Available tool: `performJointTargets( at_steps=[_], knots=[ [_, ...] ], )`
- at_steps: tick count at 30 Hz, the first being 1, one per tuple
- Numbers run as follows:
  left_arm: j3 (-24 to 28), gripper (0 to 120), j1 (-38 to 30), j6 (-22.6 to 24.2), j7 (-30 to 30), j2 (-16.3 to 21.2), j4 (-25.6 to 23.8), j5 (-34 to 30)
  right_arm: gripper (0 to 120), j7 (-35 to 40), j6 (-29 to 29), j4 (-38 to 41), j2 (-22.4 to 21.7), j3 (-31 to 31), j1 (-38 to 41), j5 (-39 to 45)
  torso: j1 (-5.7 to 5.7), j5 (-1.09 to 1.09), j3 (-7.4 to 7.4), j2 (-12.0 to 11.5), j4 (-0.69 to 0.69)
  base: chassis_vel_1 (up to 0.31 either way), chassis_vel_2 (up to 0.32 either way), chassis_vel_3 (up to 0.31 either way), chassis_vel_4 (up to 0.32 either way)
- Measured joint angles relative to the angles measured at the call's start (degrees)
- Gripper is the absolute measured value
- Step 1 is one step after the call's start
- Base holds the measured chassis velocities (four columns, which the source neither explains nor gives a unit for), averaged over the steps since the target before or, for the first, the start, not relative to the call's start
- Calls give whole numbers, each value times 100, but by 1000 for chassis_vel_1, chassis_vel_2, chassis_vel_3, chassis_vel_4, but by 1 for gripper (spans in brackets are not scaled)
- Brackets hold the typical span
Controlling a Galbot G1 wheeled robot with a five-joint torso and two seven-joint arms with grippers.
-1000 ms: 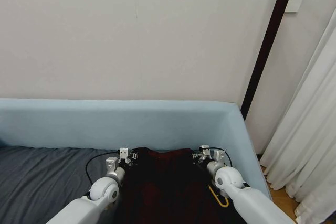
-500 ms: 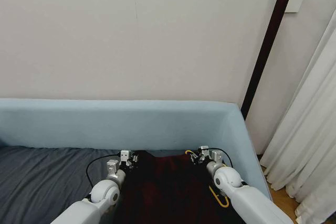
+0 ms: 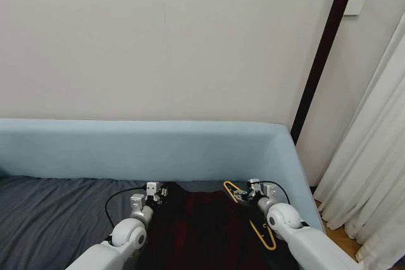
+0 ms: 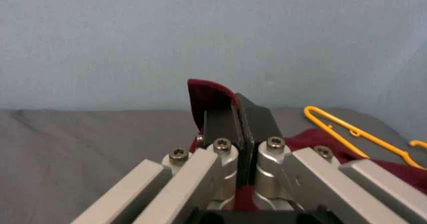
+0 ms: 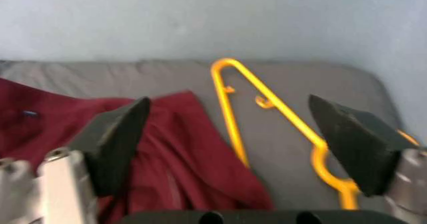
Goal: Pick up the clothes from the sofa and hang them on the clothes hanger.
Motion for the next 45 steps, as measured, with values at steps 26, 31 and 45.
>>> performJointTargets(
  at_steps=[26,31,45],
  knots=[
    [16,0,395,-396,266,372,-442,567,99,-610,-43,-1885,321,205,79,-946,0,-1,0,0,-1,0,0,0,0],
    [19,0,407,-400,268,372,-447,585,100,-733,62,-2089,392,211,106,-1088,0,-2,0,0,0,0,0,0,0],
    [163,0,331,-396,260,213,-415,611,69,-910,106,-2590,631,410,224,-1353,0,-1,0,0,-1,0,0,0,0]
  ],
)
